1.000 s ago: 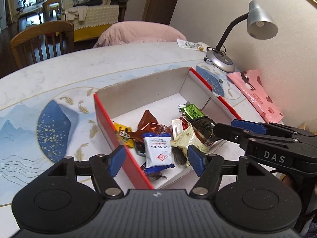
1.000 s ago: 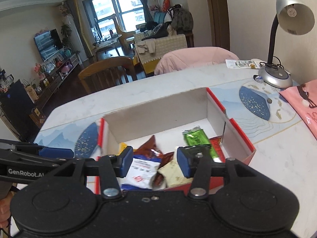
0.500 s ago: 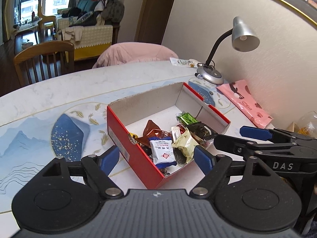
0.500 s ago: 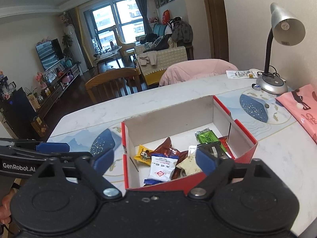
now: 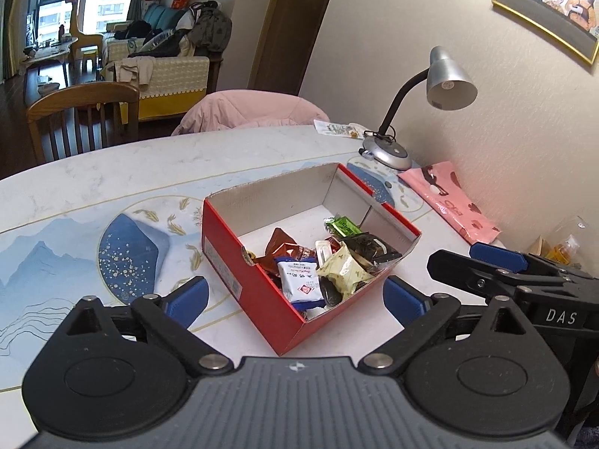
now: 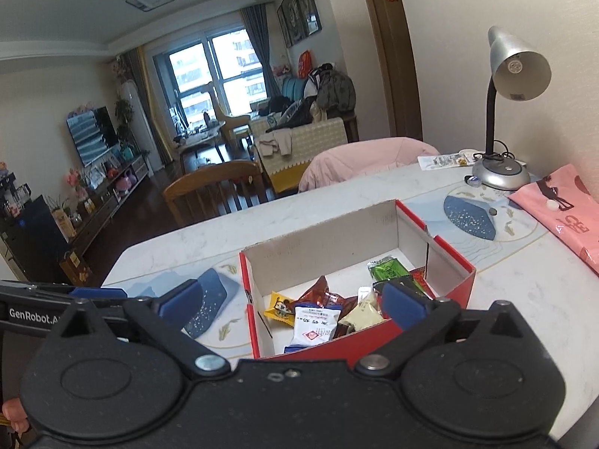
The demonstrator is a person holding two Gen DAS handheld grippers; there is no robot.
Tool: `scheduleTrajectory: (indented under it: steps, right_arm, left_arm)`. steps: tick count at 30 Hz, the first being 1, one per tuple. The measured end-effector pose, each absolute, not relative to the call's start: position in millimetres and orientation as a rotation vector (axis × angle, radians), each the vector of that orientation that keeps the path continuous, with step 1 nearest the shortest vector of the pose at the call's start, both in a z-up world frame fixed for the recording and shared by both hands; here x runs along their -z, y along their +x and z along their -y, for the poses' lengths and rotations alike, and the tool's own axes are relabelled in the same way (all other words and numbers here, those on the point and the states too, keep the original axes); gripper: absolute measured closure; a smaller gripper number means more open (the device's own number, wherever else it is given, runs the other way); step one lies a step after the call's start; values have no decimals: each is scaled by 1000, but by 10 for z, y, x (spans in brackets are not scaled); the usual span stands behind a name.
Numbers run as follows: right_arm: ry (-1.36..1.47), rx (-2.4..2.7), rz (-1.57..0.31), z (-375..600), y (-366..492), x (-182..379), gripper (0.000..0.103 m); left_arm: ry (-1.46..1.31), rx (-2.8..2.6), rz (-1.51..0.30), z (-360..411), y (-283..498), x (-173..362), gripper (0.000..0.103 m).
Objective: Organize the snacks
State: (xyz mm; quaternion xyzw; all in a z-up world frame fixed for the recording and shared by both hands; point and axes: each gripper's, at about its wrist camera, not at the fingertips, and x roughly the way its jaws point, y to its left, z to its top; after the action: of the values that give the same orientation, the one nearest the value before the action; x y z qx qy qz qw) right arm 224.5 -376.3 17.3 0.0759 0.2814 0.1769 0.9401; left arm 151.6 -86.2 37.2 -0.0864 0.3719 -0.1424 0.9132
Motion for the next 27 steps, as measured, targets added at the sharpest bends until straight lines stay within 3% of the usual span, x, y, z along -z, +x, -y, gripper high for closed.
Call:
scheduleTrajectory:
  steps: [27]
  right_arm:
    - [165,-350,-510,3934,2101,-182,0]
  left_arm:
    - [-183,275,-732,1012,1473,-406,3]
